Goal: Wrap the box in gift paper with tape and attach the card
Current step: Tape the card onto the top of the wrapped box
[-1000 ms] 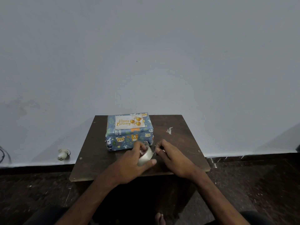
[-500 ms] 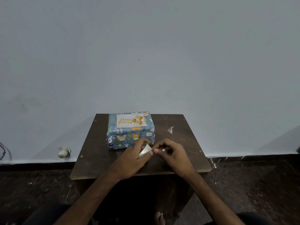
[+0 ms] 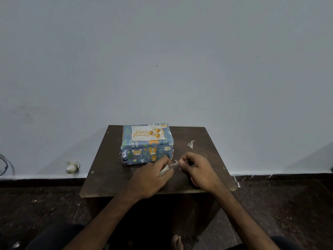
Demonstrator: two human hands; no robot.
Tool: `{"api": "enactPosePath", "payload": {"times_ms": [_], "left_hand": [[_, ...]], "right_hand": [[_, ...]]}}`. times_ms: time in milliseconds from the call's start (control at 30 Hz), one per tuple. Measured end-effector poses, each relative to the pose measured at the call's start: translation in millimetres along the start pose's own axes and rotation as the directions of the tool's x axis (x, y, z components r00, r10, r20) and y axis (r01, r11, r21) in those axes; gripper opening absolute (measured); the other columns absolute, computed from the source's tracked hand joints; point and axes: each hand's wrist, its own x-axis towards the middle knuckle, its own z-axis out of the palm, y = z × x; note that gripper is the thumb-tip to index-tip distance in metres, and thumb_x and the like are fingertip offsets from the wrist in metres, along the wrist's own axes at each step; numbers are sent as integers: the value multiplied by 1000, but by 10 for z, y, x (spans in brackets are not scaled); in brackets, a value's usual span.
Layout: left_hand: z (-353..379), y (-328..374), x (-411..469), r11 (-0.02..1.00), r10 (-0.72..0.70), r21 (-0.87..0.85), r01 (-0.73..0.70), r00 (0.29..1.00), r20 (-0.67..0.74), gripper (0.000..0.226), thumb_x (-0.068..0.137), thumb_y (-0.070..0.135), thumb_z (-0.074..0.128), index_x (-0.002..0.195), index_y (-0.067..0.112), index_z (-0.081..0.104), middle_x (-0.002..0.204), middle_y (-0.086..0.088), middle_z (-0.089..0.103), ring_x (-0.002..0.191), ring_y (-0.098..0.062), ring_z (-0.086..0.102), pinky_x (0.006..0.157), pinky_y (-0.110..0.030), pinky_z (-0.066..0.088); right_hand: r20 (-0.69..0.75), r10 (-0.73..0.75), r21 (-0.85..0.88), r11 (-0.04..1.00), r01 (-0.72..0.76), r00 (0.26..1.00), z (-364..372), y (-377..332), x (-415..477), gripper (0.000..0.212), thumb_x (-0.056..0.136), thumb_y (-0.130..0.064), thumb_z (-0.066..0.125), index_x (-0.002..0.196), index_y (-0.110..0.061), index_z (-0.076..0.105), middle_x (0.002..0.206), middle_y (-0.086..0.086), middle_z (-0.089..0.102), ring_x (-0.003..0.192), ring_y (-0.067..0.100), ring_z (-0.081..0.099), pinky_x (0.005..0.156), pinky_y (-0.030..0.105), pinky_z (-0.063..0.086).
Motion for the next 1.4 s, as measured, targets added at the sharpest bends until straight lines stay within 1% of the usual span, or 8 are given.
{"api": "enactPosePath", "payload": {"times_ms": [267, 500, 667, 933, 1200, 1233, 1300, 1400], "left_hand": [[27, -2, 10, 997, -1, -71, -6, 995, -97, 19, 101, 43, 48, 92, 33, 61, 71, 10, 69, 64, 0, 61, 65, -27, 42], [35, 1, 22, 997, 24, -71, -31, 996, -86, 17, 102, 38, 50, 91, 31, 62, 72, 6, 70, 62, 2, 61, 61, -26, 40], [46, -20, 50, 991, 36, -128, -41, 998, -44, 12, 101, 34, 53, 96, 33, 64, 72, 7, 71, 57, 2, 60, 62, -26, 47], [2, 23, 83, 966, 18, -256, -23, 1000, -24, 14, 99, 37, 58, 92, 29, 66, 72, 2, 72, 55, -12, 60, 58, -33, 50], [76, 82, 74, 932, -32, -364, 2, 996, -78, 17, 95, 32, 59, 83, 25, 69, 72, 0, 72, 60, -17, 65, 60, -35, 50], [66, 76, 78, 924, -47, -382, 10, 995, -86, 19, 95, 33, 59, 83, 24, 70, 72, 0, 72, 61, -17, 65, 59, -35, 50], [39, 71, 88, 900, -72, -435, 23, 993, -96, 20, 98, 28, 59, 84, 19, 70, 68, -2, 70, 54, -11, 61, 52, -28, 48], [15, 71, 99, 871, -101, -489, 37, 989, -105, 19, 97, 23, 60, 85, 13, 71, 67, -2, 68, 51, -5, 57, 49, -25, 46]], "right_hand": [[107, 46, 270, 960, -74, 993, -27, -36, -11, 29, 104, -17, 47, 91, -2, 68, 65, -7, 65, 51, -2, 53, 50, 10, 41], [48, -24, 242, 970, 11, 999, 45, 70, 19, 11, 91, -20, 71, 85, -11, 70, 79, 5, 74, 73, 11, 65, 75, 29, 52], [-15, 37, 266, 963, -32, 999, 89, 79, 30, 18, 89, -21, 69, 72, -15, 70, 71, 18, 67, 63, 14, 55, 65, 33, 45], [116, 50, 261, 962, -79, 992, -80, 10, 43, 15, 91, -20, 70, 83, -8, 67, 64, 0, 60, 58, 8, 49, 55, 19, 41], [148, 218, 801, 546, -246, 965, -266, 17, 18, 19, 83, -25, 71, 94, -10, 67, 89, 4, 70, 67, 12, 60, 50, 21, 47], [73, 256, 708, 668, -231, 964, -320, 3, 6, 14, 89, -24, 66, 92, -10, 67, 86, 3, 70, 66, 13, 59, 50, 21, 45], [-110, 184, 65, 982, -178, 977, -388, 83, -31, 14, 92, -21, 67, 78, -20, 67, 75, -5, 68, 64, 10, 57, 55, 20, 44], [-89, 90, -558, 821, -125, 992, -353, 198, -87, 17, 85, -24, 71, 73, -27, 59, 78, -10, 62, 73, 7, 58, 67, 24, 42]]}}
